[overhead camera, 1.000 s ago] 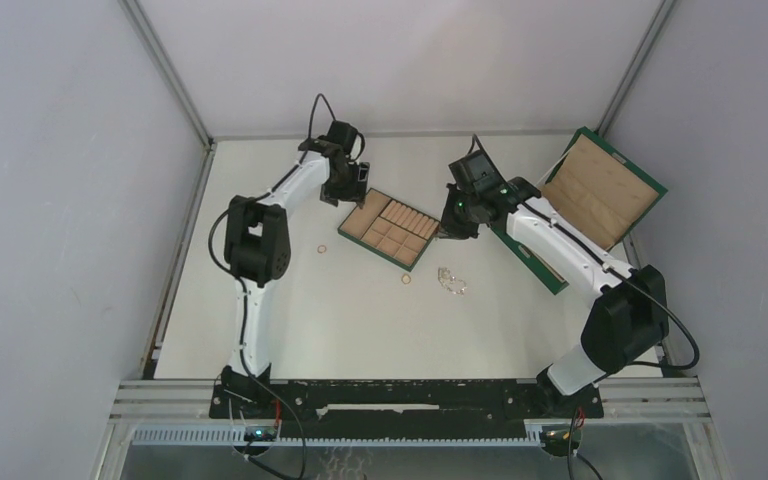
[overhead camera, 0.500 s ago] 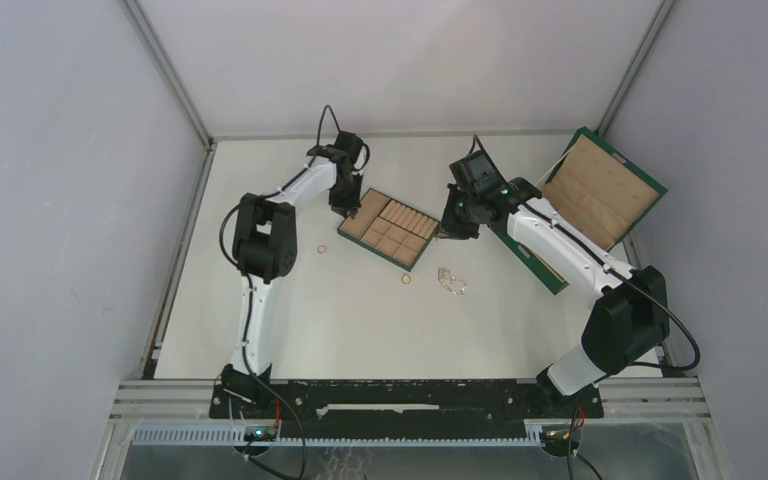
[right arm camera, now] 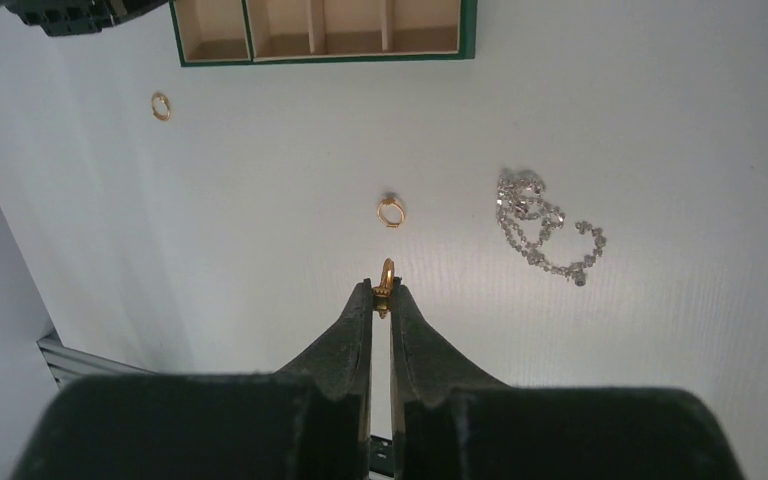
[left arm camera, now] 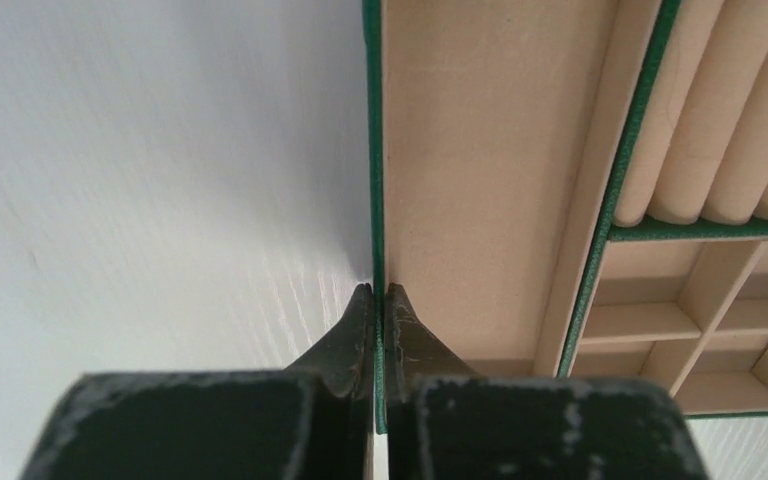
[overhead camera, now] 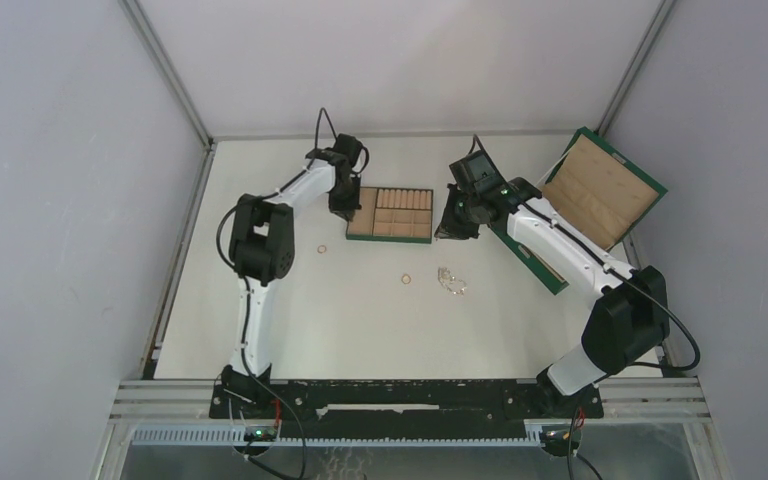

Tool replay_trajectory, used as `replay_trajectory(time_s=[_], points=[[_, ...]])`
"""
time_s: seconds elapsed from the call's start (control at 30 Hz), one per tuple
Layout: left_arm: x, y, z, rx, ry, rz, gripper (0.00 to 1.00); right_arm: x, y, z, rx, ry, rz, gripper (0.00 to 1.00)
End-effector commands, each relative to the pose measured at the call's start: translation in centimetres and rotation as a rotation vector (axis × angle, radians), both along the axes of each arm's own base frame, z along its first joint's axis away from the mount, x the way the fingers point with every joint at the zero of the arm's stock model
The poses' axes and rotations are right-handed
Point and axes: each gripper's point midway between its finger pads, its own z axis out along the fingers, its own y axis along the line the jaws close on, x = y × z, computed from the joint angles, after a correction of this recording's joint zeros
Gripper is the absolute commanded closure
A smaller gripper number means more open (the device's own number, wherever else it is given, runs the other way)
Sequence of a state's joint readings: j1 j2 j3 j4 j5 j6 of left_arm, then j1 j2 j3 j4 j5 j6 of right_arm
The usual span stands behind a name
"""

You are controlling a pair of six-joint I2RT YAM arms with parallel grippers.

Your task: Organize the mixed jewelry

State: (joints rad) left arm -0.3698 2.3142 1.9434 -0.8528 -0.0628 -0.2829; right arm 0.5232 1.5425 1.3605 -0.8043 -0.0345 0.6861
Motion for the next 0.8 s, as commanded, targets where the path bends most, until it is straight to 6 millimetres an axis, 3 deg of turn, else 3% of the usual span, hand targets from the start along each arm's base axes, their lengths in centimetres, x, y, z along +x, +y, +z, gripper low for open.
replay_trajectory(time_s=[0.0,0.17,0.37,0.57,0.77], points=[[-2.5,0.1,2.3,-0.026,-0.001,0.008,1.0,0.6,-0.2,0.7,0.003,-0.035,-0.022,1.0],[-5.1,0.0,1.8,-0.025,0.041,0.032,1.0,2.1,-0.7,-0.2,-0.045,-0.066,-0.052,1.0],[-6.7,-0.4,1.6,-0.046,0.078,0.081,1.0,3.9,-1.1,-2.1,-0.129,-0.056,-0.057,1.0],[-7.5,-1.1,1.8,-0.053,0.081,0.073,1.0,6.1,-0.7,-2.4,-0.177,-0.066,-0.082,1.0],[-7.5,-0.9,2.7,-0.038,0.062,0.074,0.79,8.9,-0.3,-3.5,-0.213,-0.069,-0.095,1.0]])
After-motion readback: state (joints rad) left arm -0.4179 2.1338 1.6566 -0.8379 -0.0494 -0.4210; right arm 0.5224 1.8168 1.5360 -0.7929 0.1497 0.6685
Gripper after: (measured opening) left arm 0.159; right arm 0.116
